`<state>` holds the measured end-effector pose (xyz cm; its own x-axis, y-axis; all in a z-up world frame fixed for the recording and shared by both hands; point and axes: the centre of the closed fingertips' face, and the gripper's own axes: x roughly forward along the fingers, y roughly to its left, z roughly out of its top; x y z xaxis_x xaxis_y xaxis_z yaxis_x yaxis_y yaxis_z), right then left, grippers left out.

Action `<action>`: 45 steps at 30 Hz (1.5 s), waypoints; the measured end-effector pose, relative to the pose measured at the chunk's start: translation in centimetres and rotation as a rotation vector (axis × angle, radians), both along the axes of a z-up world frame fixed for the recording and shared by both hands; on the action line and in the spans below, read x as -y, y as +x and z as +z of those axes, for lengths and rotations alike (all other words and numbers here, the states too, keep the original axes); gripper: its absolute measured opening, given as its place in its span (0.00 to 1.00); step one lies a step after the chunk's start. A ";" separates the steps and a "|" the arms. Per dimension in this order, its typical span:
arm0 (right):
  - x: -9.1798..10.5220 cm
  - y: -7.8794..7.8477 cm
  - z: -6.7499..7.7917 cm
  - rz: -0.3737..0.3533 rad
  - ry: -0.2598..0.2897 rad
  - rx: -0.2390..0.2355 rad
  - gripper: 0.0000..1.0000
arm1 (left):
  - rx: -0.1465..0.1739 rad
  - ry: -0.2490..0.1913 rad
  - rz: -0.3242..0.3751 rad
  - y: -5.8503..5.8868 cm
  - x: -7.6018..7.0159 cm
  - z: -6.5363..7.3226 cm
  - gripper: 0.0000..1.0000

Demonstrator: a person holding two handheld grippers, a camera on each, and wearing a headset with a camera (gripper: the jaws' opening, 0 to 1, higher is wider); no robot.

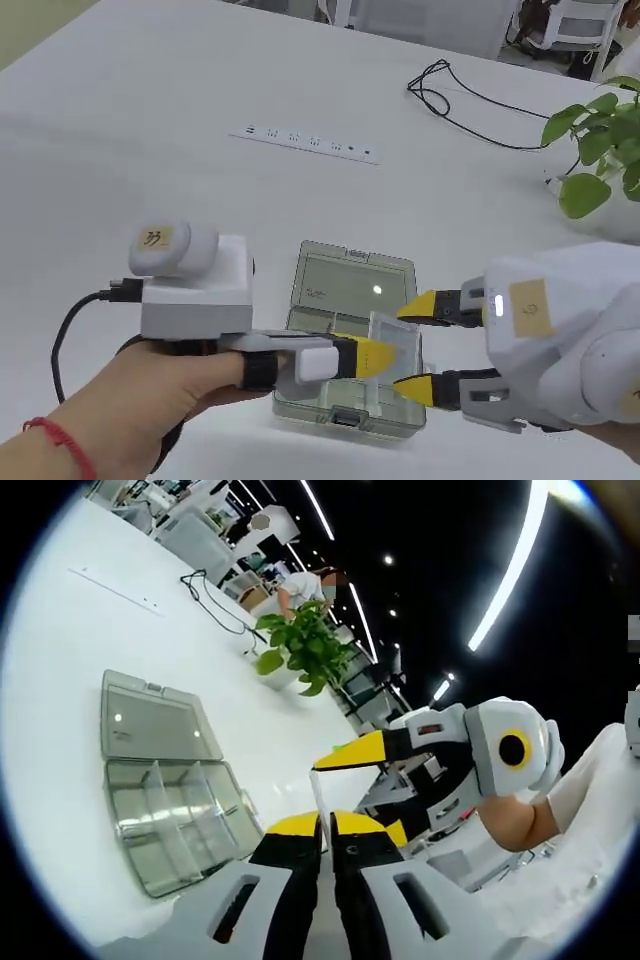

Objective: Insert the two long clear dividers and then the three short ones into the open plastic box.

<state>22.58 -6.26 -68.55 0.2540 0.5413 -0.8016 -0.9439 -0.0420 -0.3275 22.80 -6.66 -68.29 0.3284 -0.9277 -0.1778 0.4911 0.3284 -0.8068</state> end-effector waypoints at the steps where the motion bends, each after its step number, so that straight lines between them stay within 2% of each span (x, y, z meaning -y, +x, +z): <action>1: 0.0 0.0 0.0 0.001 -0.001 0.000 0.33 | -0.003 -0.002 0.001 0.0 0.0 0.0 0.00; 14: -0.1 -0.1 -0.1 0.009 -0.006 0.007 0.33 | -0.030 -0.016 0.028 0.0 -0.1 -0.2 0.00; 15: -0.2 0.0 -0.1 0.003 -0.003 0.005 0.35 | -0.026 -0.022 0.028 0.0 -0.1 -0.1 0.00; 20: -0.4 0.0 0.9 -0.009 0.044 -0.020 0.35 | 0.011 0.009 0.032 0.2 -0.5 -0.5 0.00; 22: -0.2 0.2 1.3 -0.018 0.066 -0.046 0.35 | 0.051 0.025 0.023 0.3 -0.8 -0.5 0.00; 23: -0.1 0.3 1.6 -0.026 0.087 -0.074 0.34 | 0.102 0.052 -0.001 0.2 -0.9 -0.5 0.00; 25: -0.1 0.2 2.1 -0.033 0.127 -0.128 0.34 | 0.161 0.079 -0.037 -0.2 -0.9 -0.4 0.00; 27: 0.0 0.1 2.7 -0.025 0.156 -0.190 0.32 | 0.234 0.099 -0.084 -0.7 -0.9 -0.2 0.00; 28: -0.1 -0.1 3.1 -0.024 0.180 -0.240 0.31 | 0.284 0.105 -0.108 -1.0 -0.9 0.0 0.00; 29: -0.2 -0.3 3.4 -0.021 0.203 -0.270 0.30 | 0.313 0.113 -0.124 -1.2 -0.9 0.1 0.00; 30: -0.5 -0.5 3.9 -0.016 0.237 -0.319 0.28 | 0.357 0.118 -0.147 -1.5 -0.8 0.3 0.00; 31: -0.6 -0.7 4.1 -0.012 0.253 -0.353 0.27 | 0.386 0.117 -0.161 -1.6 -0.8 0.5 0.00; 32: -0.7 -0.9 4.4 -0.005 0.269 -0.393 0.25 | 0.429 0.111 -0.176 -1.8 -0.7 0.9 0.00; 33: -0.7 -1.0 4.6 0.005 0.274 -0.413 0.23 | 0.445 0.106 -0.197 -2.2 -0.6 1.1 0.00; 34: -0.9 -1.4 4.7 0.020 0.275 -0.438 0.21 | 0.487 0.101 -0.213 -2.5 -0.5 1.5 0.00; 35: -0.9 -1.6 4.8 0.032 0.275 -0.456 0.19 | 0.512 0.099 -0.220 -2.6 -0.5 1.7 0.00; 37: -0.9 -1.9 4.8 0.058 0.275 -0.506 0.16 | 0.541 0.101 -0.235 -2.9 -0.5 1.9 0.00; 39: -0.9 -2.4 4.7 0.079 0.263 -0.544 0.14 | 0.552 0.101 -0.249 -3.1 -0.5 2.0 0.00; 41: -1.0 -2.6 4.5 0.087 0.251 -0.552 0.13 | 0.573 0.097 -0.272 -3.6 -0.5 2.2 0.00; 44: -0.8 -2.9 4.1 0.100 0.229 -0.571 0.10 | 0.587 0.085 -0.282 -3.9 -0.6 2.5 0.00; 45: -0.8 -3.2 4.1 0.107 0.230 -0.592 0.09 | 0.591 0.080 -0.282 -4.0 -0.7 2.6 0.00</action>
<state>19.36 -5.44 -64.48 -0.2605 0.7141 -0.6498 -0.9622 -0.1370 0.2353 18.83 -5.97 -65.66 0.1385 -0.9838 -0.1143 0.9198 0.1705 -0.3534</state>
